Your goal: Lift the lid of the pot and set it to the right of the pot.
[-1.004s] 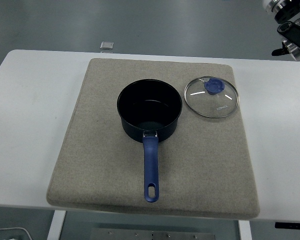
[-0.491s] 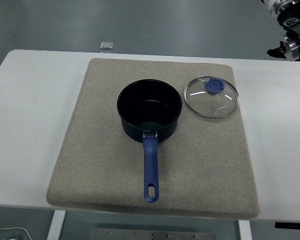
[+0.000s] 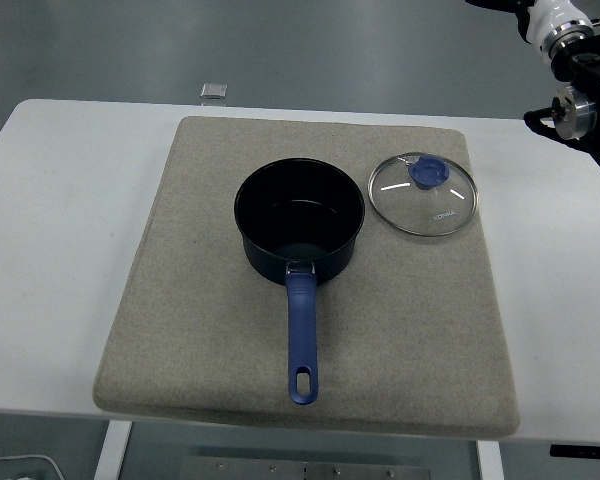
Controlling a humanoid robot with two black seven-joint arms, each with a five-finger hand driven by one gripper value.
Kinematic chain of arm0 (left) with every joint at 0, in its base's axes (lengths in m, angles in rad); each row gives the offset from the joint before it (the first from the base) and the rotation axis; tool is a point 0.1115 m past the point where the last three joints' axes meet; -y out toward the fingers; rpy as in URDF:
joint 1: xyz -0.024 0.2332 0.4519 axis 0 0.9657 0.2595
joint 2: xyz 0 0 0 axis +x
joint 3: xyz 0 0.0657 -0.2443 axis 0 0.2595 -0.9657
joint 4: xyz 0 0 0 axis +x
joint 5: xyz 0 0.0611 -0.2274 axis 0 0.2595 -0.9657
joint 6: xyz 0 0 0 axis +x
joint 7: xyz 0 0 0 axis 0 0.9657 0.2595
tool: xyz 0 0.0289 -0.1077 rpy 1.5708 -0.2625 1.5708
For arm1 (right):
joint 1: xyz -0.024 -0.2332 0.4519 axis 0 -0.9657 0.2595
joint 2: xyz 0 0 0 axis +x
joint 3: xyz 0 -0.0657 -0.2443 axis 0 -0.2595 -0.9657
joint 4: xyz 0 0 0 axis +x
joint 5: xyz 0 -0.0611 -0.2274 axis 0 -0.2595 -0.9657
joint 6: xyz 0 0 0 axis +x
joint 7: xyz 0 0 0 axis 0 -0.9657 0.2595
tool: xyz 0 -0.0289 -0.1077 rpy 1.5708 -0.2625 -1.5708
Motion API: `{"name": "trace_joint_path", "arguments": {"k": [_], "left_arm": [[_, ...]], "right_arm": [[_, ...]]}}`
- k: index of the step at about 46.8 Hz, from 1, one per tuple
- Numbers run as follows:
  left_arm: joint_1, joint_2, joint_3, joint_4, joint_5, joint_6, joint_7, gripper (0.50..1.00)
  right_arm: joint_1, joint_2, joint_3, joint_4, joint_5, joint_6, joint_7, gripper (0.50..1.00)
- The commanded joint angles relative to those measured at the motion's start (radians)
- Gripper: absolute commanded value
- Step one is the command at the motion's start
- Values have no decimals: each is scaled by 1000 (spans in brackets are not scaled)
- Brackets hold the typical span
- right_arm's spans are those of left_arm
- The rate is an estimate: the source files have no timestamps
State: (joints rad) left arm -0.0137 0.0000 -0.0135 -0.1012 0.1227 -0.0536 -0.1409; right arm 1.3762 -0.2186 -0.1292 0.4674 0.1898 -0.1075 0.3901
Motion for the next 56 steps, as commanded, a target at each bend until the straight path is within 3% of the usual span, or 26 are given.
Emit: {"name": "trace_joint_path", "arguments": {"k": [1,16,27,43,56], "left_arm": [[0,0,0,0,0,0,0,1000],[0,0,0,0,0,1,0,1000],[0,0,0,0,0,0,0,1000],[0,0,0,0,0,0,0,1000],[1,0,1,0,0,0,0,1000]], "right_arm": [[-13,18,14,1,22,2,-2,897],[-72,61,75,1,63,3,-10,897],[-103,61,187,2,197,29,-94,897],[-120,62,287,2,223,28,-96,899],[-134,59,287,-1,203,26,-88,901]]}}
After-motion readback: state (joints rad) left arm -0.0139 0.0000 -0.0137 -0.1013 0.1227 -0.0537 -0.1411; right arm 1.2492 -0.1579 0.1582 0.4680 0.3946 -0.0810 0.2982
